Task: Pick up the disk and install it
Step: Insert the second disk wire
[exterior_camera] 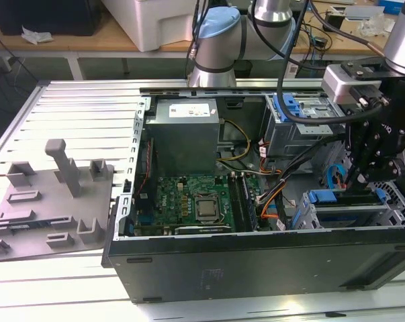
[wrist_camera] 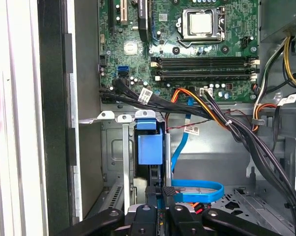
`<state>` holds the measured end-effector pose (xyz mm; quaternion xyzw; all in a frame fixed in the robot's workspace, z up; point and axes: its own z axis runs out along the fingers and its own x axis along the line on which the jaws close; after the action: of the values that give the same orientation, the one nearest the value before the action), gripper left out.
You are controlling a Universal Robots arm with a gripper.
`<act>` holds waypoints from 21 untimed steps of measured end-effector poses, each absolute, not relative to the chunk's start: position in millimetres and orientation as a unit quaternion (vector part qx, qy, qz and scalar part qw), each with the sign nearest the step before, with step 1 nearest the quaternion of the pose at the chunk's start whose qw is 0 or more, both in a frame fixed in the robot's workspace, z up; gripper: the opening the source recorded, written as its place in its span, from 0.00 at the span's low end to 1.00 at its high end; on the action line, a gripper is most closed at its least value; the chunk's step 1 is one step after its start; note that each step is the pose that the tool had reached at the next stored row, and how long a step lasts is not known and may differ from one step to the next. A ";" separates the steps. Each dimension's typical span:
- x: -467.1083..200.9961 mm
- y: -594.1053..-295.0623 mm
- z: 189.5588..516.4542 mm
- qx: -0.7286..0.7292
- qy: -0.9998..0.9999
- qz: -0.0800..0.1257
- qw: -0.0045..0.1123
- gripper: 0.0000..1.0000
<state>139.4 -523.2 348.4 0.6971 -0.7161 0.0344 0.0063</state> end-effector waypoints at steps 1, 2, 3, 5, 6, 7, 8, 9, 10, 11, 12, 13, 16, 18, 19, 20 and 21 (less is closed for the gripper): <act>139.4 -523.2 348.2 0.697 -0.716 0.035 0.006 0.16; 139.4 -523.2 348.0 0.697 -0.716 0.035 0.006 0.16; 139.4 -523.2 347.9 0.697 -0.716 0.035 0.006 0.16; 139.4 -523.2 347.5 0.697 -0.716 0.035 0.005 0.16; 139.4 -523.2 347.3 0.697 -0.716 0.035 0.005 0.16; 139.4 -523.2 347.0 0.697 -0.716 0.035 0.005 0.16; 139.4 -523.2 346.6 0.697 -0.716 0.035 0.005 0.16; 139.4 -523.2 346.4 0.697 -0.716 0.035 0.005 0.16; 139.4 -523.2 346.3 0.697 -0.716 0.035 0.005 0.16; 139.3 -523.2 346.1 0.697 -0.716 0.035 0.005 0.16; 139.3 -523.2 345.9 0.697 -0.716 0.035 0.005 0.16; 139.3 -523.2 345.7 0.697 -0.716 0.035 0.005 0.16; 139.3 -523.2 345.1 0.697 -0.716 0.035 0.005 0.16; 139.2 -523.2 344.7 0.697 -0.716 0.035 0.005 0.16; 139.3 -523.2 344.5 0.697 -0.716 0.036 0.005 0.16; 139.3 -523.2 344.3 0.697 -0.716 0.036 0.005 0.16; 139.3 -523.2 344.2 0.697 -0.716 0.036 0.005 0.16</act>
<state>139.3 -523.2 344.2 0.6971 -0.7161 0.0356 0.0051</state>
